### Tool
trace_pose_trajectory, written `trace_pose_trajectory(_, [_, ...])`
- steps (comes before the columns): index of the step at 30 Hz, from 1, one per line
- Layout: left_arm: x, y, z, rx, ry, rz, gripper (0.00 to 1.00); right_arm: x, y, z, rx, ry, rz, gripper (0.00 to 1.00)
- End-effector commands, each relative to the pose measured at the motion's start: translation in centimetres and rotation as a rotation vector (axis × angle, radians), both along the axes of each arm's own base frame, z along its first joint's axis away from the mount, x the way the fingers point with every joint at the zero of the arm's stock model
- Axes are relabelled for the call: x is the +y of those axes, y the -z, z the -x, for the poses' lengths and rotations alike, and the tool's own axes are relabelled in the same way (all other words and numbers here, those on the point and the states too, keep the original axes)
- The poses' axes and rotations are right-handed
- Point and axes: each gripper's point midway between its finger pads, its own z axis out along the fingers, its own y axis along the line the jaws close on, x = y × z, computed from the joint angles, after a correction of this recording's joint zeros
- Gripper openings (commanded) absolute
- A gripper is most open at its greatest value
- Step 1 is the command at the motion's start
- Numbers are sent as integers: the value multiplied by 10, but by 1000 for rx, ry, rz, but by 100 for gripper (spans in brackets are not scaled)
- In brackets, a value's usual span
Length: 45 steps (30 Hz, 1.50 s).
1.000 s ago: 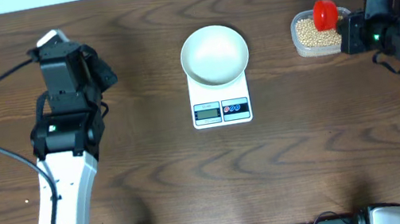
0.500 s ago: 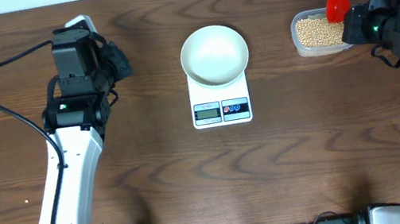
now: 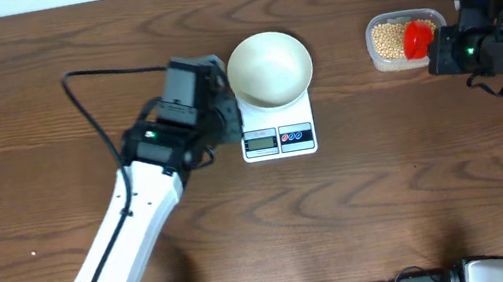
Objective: Scoop item into bowl and weigh 50g on scale
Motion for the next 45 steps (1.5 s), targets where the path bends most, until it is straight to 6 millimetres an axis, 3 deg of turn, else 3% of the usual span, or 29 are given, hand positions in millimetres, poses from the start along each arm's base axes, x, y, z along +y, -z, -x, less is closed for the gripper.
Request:
trace_pose_trajectory(1, [-19,9,18,35,81,-25,7,2,-4,-1,-10,-22,-8,1])
trace_pose_trajectory(5, [-28,24,25,55,112,-35,7,1,-7,-5,-30,-22,-6,1])
trace_pose_trajectory(11, [-42,70,32,125,155,-72,7,1,-8,-7,-39,-22,-5,1])
trace_pose_trajectory(20, [-69,122,23,171,204,-100,7,-9,-10,-12,-58,5,47,1])
trace_pose_trajectory(29, [-82,133,7,127,209,-77,7,-10,-11,-13,-67,-10,65,1])
trace_pose_trajectory(45, [-98,152,5,117,236,-82,7,-10,-11,-14,-73,-12,68,1])
